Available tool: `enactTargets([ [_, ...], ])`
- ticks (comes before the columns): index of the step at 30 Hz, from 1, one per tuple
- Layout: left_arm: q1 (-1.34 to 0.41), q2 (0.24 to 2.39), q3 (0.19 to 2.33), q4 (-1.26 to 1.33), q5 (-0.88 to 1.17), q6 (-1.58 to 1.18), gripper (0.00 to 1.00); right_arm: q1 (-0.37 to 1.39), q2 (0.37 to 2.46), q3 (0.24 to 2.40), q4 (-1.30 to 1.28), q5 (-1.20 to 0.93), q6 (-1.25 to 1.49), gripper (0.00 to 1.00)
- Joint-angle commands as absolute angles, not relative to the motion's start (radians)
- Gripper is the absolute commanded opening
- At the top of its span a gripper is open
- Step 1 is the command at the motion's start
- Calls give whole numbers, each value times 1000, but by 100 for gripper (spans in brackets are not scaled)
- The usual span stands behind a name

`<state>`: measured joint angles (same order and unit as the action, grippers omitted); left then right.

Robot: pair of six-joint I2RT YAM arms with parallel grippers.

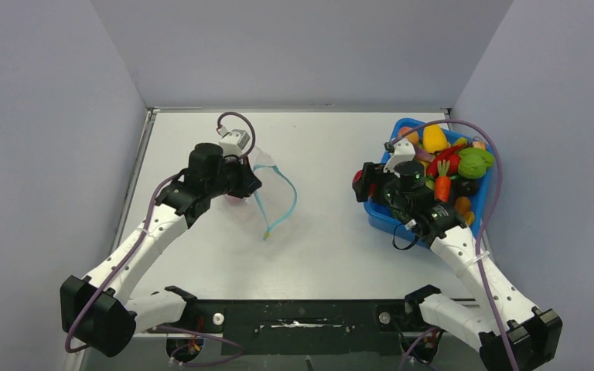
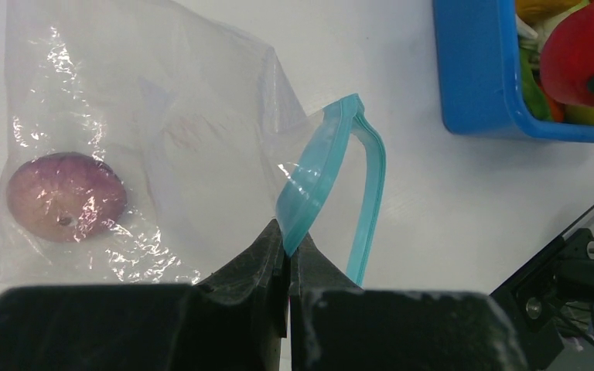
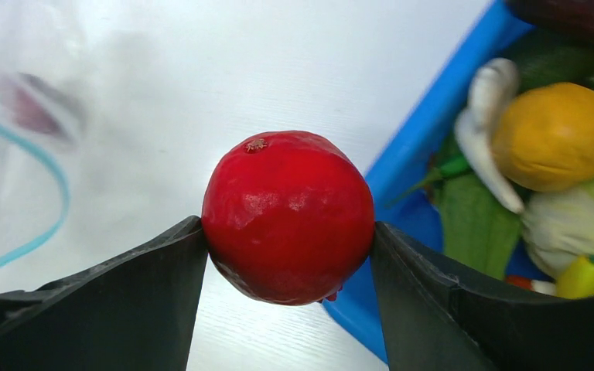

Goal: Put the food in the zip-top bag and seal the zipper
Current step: Pick up the fake fruit from the bin, then place the fake fruit in the zipper food storage bag.

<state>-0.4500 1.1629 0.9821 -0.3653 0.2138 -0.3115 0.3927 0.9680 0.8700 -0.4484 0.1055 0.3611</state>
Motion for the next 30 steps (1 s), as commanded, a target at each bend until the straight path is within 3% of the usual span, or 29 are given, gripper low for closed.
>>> enactTargets([
  [1, -451, 1178, 1062, -341, 276, -364, 0, 464, 930, 893, -233, -32, 464, 60],
  [12, -451, 1204, 1098, -343, 351, -429, 0, 716, 1056, 840, 170, -49, 636, 61],
  [23, -453, 1203, 1104, -329, 401, -470, 0, 793, 1261, 941, 126, 4, 656, 66],
  [30, -453, 1199, 1100, -315, 427, -487, 0, 810, 1311, 987, 73, 43, 644, 78],
])
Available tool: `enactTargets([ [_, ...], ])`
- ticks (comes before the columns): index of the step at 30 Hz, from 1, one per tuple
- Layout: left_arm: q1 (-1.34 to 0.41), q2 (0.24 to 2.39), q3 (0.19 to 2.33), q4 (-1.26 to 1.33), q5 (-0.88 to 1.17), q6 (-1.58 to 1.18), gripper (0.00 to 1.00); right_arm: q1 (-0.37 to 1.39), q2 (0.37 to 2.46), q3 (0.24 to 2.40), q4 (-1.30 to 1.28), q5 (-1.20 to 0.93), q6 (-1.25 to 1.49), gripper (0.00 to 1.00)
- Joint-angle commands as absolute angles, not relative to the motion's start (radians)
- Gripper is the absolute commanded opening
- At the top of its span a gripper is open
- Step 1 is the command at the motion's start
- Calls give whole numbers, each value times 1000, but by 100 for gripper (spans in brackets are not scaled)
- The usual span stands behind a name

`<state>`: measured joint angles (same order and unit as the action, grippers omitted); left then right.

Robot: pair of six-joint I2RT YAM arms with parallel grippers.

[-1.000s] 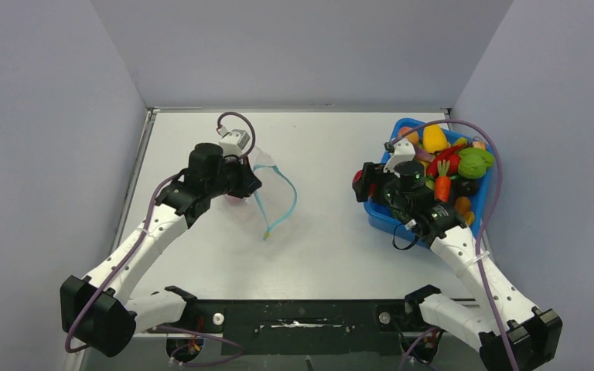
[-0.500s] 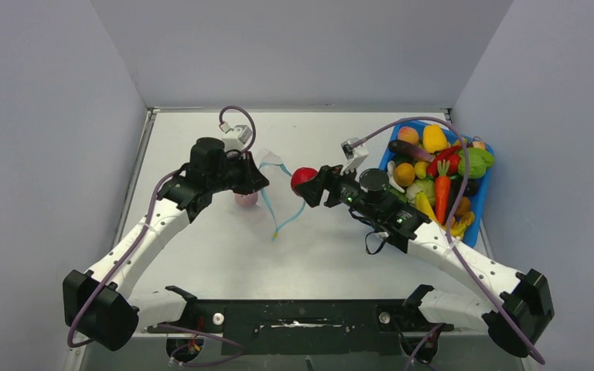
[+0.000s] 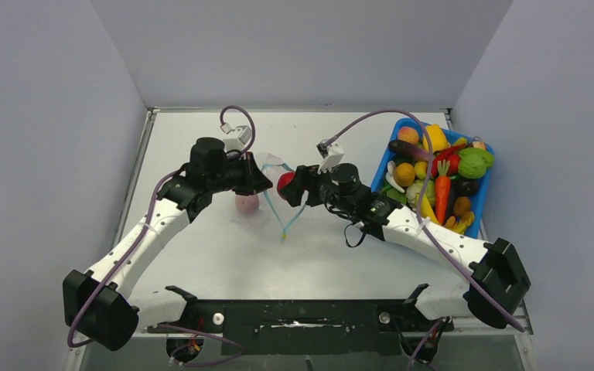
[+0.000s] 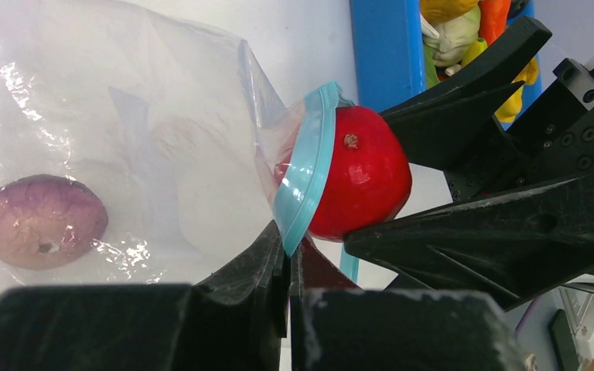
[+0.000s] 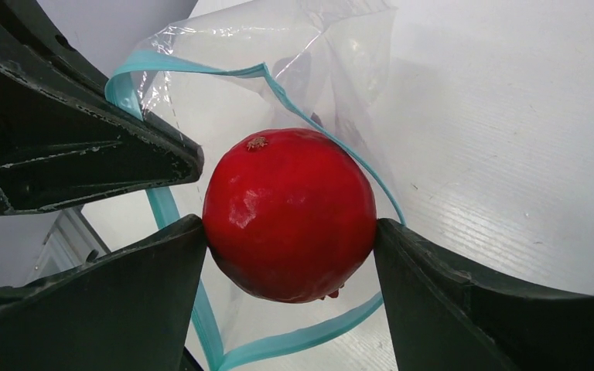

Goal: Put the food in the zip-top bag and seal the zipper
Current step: Place the fake fruit in the zipper food storage bag, then pick up the fake fruit from the bin.

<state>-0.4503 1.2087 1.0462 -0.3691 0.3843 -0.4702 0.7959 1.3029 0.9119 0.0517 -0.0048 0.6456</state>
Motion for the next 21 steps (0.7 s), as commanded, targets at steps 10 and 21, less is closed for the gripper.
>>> enactTargets([
  [10, -451, 1198, 1089, -312, 402, -466, 0, 823, 1251, 990, -8, 41, 545, 92],
  [21, -450, 1200, 1079, -353, 284, -355, 0, 820, 1135, 1018, -294, 174, 449, 90],
])
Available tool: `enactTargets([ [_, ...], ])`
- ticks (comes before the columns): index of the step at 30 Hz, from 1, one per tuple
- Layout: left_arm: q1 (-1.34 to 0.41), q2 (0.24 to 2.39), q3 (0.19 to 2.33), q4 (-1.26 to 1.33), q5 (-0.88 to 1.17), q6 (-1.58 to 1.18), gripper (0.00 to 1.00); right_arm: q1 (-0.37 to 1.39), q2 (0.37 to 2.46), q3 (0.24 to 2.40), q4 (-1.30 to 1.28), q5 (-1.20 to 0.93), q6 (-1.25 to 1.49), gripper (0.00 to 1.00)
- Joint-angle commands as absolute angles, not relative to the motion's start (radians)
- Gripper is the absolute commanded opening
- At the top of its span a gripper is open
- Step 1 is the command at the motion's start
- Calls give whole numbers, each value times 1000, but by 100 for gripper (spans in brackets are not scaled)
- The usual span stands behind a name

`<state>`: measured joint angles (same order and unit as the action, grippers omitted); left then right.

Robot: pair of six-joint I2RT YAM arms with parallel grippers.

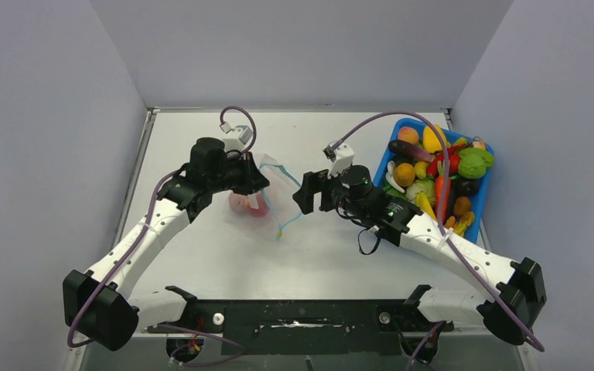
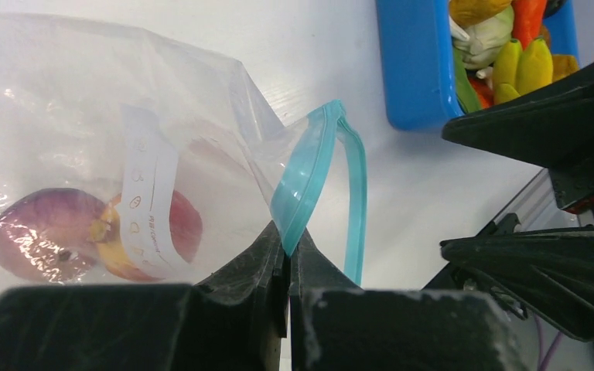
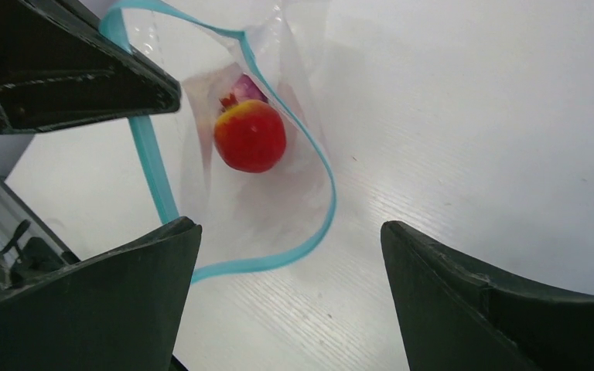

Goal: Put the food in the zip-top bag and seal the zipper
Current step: Pick up the fake fruit from the bin.

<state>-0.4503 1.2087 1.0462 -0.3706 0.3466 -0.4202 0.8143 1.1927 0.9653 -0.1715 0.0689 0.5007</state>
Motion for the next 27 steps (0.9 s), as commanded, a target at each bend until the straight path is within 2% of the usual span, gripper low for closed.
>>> enactTargets([
  [1, -449, 1198, 1071, -351, 263, -344, 0, 818, 1122, 1020, -320, 199, 446, 90],
  [11, -451, 1184, 1032, -362, 155, -246, 0, 744, 1116, 1156, -671, 510, 433, 90],
  [23, -453, 1126, 957, -304, 187, -249, 0, 528, 1226, 1278, -1007, 651, 425, 84],
  [27, -451, 1115, 957, -296, 200, -252, 0, 442, 1253, 1279, -1055, 631, 390, 81],
])
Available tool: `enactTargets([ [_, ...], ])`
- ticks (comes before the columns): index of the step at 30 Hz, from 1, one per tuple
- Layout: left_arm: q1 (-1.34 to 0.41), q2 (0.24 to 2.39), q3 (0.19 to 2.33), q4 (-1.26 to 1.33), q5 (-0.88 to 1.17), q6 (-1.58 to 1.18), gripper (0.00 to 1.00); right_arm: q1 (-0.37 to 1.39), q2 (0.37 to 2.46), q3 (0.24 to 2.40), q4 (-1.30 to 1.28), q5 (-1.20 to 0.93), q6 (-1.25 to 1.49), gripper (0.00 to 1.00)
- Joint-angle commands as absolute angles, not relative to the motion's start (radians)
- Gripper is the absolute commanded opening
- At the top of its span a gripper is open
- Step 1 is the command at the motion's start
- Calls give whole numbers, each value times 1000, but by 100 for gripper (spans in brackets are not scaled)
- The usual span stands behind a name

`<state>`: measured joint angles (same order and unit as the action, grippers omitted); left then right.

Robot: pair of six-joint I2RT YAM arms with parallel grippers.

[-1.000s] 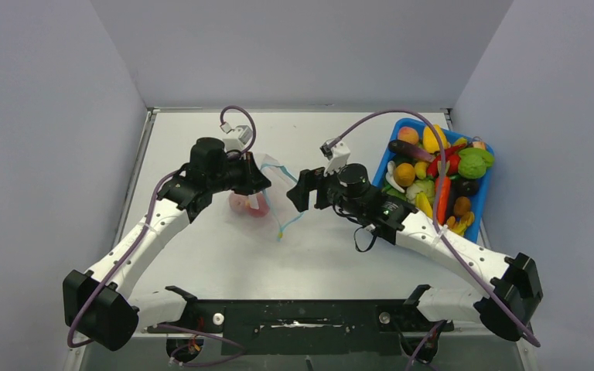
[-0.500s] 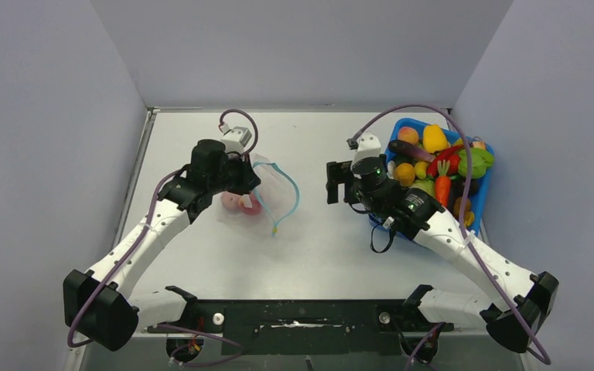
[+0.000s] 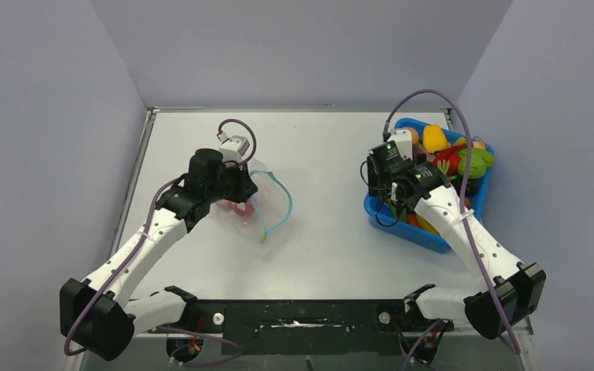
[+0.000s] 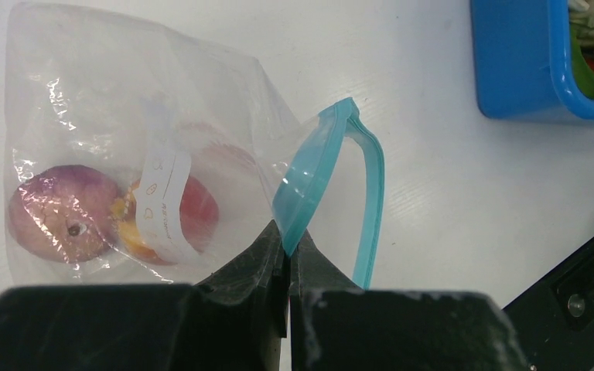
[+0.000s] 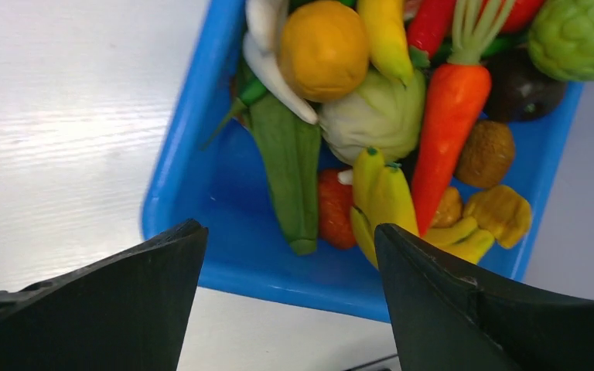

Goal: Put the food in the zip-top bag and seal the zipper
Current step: Pick up the fake fruit from the bin.

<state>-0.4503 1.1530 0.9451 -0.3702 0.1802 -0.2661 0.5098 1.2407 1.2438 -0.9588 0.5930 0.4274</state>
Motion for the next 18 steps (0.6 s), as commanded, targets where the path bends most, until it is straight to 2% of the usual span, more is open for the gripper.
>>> enactTargets([
  [1, -451, 1112, 956, -297, 202, -252, 0, 420, 1254, 1276, -1055, 620, 382, 80],
  [6, -451, 1099, 944, -290, 207, -258, 0, 289, 1251, 1240, -1008, 574, 315, 69],
  [10, -451, 1101, 949, -289, 218, -261, 0, 181, 1256, 1200, -966, 507, 249, 67],
  [18, -450, 1103, 946, -287, 218, -264, 0, 91, 1237, 1127, -872, 372, 167, 60],
])
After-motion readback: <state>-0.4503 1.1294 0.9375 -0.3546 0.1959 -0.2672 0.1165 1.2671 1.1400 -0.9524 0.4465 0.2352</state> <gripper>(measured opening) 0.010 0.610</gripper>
